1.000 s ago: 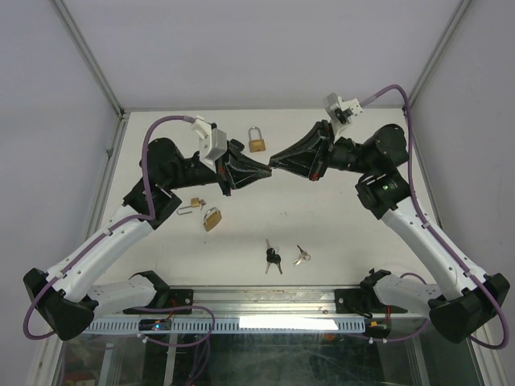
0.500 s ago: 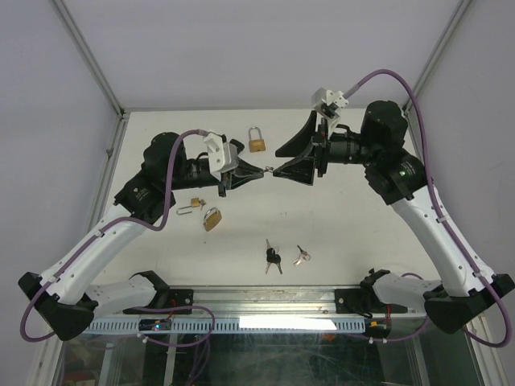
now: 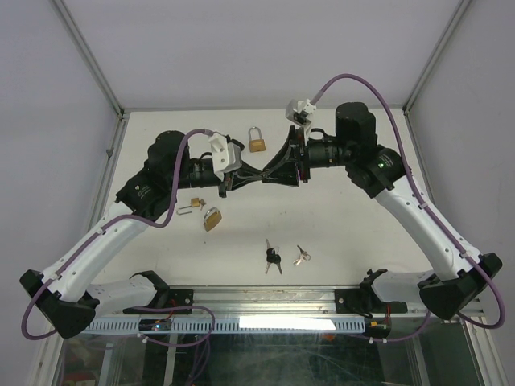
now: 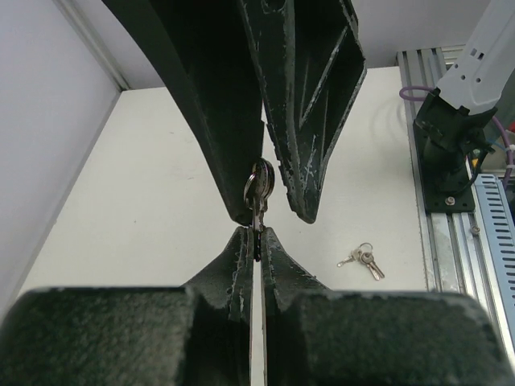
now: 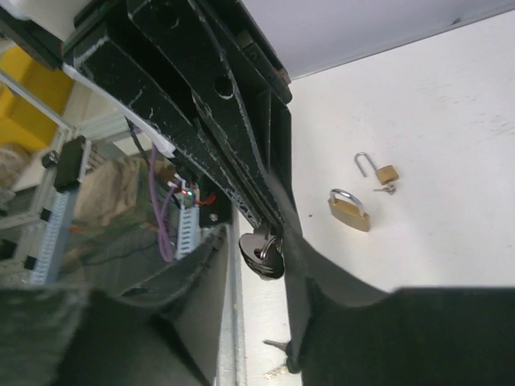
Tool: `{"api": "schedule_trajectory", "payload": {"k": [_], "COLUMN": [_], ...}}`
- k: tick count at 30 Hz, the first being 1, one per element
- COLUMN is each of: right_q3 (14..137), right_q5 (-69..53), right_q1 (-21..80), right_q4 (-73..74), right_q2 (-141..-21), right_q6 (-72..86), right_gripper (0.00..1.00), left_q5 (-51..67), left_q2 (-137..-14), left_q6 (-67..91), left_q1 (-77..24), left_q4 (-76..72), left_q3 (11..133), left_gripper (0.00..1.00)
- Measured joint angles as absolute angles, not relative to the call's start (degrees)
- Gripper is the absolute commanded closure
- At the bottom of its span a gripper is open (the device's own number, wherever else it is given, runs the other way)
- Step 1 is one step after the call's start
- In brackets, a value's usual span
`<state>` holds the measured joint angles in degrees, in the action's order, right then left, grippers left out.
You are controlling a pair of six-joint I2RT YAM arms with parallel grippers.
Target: Unlock with the key
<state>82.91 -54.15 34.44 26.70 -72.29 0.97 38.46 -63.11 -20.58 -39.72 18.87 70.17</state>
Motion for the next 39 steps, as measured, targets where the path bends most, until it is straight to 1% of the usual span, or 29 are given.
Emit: {"api": "schedule_trajectory", "payload": {"k": [2,4,9,10,11,12,14,19,20,22,23,26,27,29,33,35,36,38,39], "right_q3": [82.89,82.74,82.41,82.08,81.82,81.38,80.07,73.47,72.64,71.72,71.33,69.93,69.38,68.51,68.03,67.72,67.57,67.31,67.2], "right_q5": [-53.87,-53.58,-53.01,-52.95,-52.9,-52.9,-53.28,-56.55,-57.14,-58.19,-58.7,-59.46,-59.55,-59.7,-59.83,-59.77,-59.64,-59.35,-59.29], "right_q1": [34.59,34.59,34.59,34.59,34.59,34.39,33.8,29.93,29.47,29.26,29.28,29.28,29.28,29.28,29.28,29.28,29.28,29.28,29.28], "right_q4": [26.83,26.59,25.91,25.71,25.56,25.32,23.77,13.28,10.98,6.87,4.62,-0.89,-2.52,-5.13,-7.99,-8.71,-8.97,-9.39,-9.67], "right_q2": [-72.29,-72.29,-72.16,-71.94,-71.68,-71.31,-70.26,-65.98,-65.41,-64.79,-64.51,-63.4,-62.94,-62.17,-61.76,-61.76,-61.76,-61.76,-61.76], "right_q6": [0.69,0.99,0.32,0.23,0.08,0.08,0.99,8.56,10.15,12.86,14.17,17.04,17.89,19.22,20.53,20.75,20.84,21.04,21.15], "right_gripper": [0.9,1.0,1.0,1.0,1.0,1.0,1.0,1.0,1.0,1.0,1.0,1.0,1.0,1.0,1.0,1.0,1.0,1.0,1.0], "left_q5": [38.52,38.65,38.81,38.79,38.79,38.85,39.53,42.11,42.61,43.81,44.12,45.54,45.91,47.24,49.89,51.16,51.62,52.51,52.64], "left_q2": [-63.11,-63.11,-63.11,-63.11,-63.11,-63.11,-63.07,-61.21,-60.77,-60.55,-60.55,-60.55,-60.58,-60.58,-60.64,-60.86,-61.08,-61.95,-62.54], "left_q6": [-20.51,-20.36,-18.81,-18.2,-17.39,-16.43,-14.66,-9.26,-7.75,-4.49,-3.03,0.93,1.96,3.62,4.38,4.95,5.48,7.29,8.54], "left_q1": [-39.72,-39.77,-39.77,-39.75,-39.75,-39.77,-39.64,-37.54,-36.6,-34.94,-34.33,-33.28,-33.28,-33.3,-33.3,-33.3,-33.3,-33.32,-33.32], "left_q4": [18.9,18.92,19.16,19.16,19.16,19.11,18.35,14.11,13.17,10.66,9.26,4.75,3.64,0.89,-3.62,-5.76,-6.72,-8.34,-8.86], "left_q3": [70.22,70.22,70.22,70.22,70.22,70.22,70.15,67.66,67.09,66.48,66.28,65.71,65.65,65.63,65.63,65.63,65.65,66.0,66.28], "left_gripper": [1.0,1.0,1.0,0.97,0.85,0.76,0.62,0.42,0.41,0.42,0.46,0.64,0.69,0.69,0.59,0.57,0.58,0.64,0.66]}}
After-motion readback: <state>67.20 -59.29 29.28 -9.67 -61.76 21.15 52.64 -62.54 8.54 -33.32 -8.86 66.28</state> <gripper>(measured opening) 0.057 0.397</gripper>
